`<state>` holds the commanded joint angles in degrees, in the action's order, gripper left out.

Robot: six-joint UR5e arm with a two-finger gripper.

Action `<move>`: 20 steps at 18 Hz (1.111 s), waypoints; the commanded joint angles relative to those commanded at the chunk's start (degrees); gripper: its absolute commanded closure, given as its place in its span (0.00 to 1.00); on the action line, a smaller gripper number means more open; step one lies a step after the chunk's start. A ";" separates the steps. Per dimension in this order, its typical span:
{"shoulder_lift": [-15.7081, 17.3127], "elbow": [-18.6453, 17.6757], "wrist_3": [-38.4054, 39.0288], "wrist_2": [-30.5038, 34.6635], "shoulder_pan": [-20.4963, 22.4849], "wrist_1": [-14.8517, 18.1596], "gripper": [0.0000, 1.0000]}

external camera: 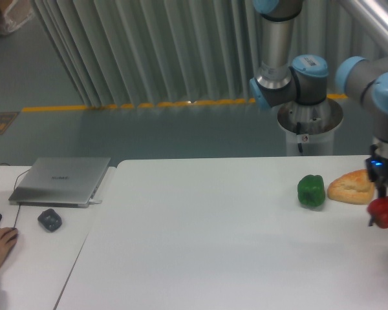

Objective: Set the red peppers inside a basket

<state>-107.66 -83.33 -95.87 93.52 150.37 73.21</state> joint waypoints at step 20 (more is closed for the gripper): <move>-10.28 2.56 2.18 -0.27 8.97 -18.20 0.72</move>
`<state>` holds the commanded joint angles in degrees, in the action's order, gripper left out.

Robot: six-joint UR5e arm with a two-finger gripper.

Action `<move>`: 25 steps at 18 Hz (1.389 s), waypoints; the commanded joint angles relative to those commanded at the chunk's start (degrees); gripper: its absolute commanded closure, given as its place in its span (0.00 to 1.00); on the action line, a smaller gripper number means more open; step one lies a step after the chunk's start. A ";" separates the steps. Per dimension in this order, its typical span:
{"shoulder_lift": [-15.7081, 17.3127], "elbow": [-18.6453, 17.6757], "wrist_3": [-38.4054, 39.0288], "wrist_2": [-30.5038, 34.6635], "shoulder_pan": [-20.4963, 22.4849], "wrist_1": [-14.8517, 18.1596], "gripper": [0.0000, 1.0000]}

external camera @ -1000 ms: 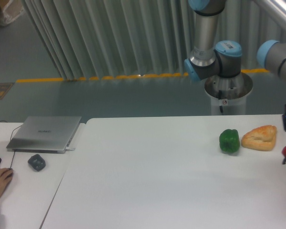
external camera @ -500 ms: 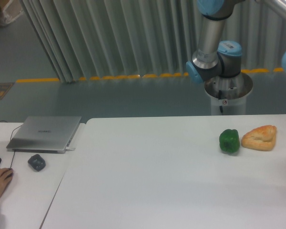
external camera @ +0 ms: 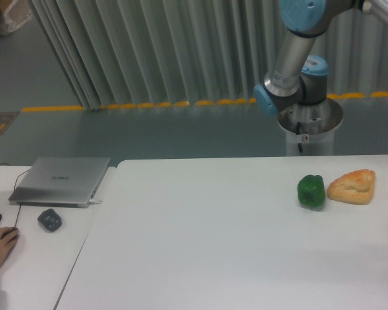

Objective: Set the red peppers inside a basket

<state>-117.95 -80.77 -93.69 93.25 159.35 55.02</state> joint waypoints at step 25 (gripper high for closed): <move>11.60 -3.60 5.19 -5.27 -6.84 19.23 0.00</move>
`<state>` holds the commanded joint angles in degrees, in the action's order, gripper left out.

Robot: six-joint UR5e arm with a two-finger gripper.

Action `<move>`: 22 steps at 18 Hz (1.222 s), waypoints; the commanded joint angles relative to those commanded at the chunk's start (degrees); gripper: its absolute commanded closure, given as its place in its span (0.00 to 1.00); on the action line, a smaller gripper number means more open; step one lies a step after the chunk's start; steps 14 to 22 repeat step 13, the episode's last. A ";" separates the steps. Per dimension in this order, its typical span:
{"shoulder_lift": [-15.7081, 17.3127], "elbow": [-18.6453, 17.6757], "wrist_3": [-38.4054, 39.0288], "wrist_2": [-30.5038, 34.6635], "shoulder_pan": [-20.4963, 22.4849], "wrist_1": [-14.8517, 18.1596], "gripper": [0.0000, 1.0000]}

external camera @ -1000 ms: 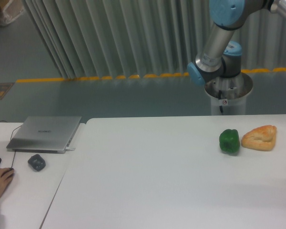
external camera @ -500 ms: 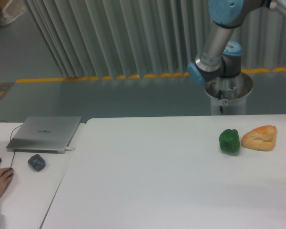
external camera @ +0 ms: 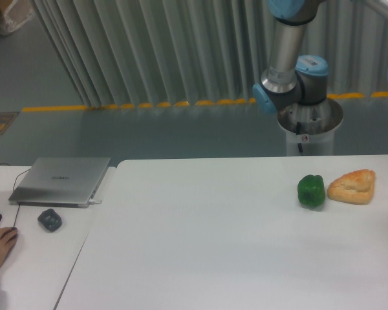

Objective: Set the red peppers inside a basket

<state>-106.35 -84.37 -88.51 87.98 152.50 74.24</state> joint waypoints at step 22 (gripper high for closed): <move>2.11 -5.28 1.14 -0.70 -7.22 5.12 0.00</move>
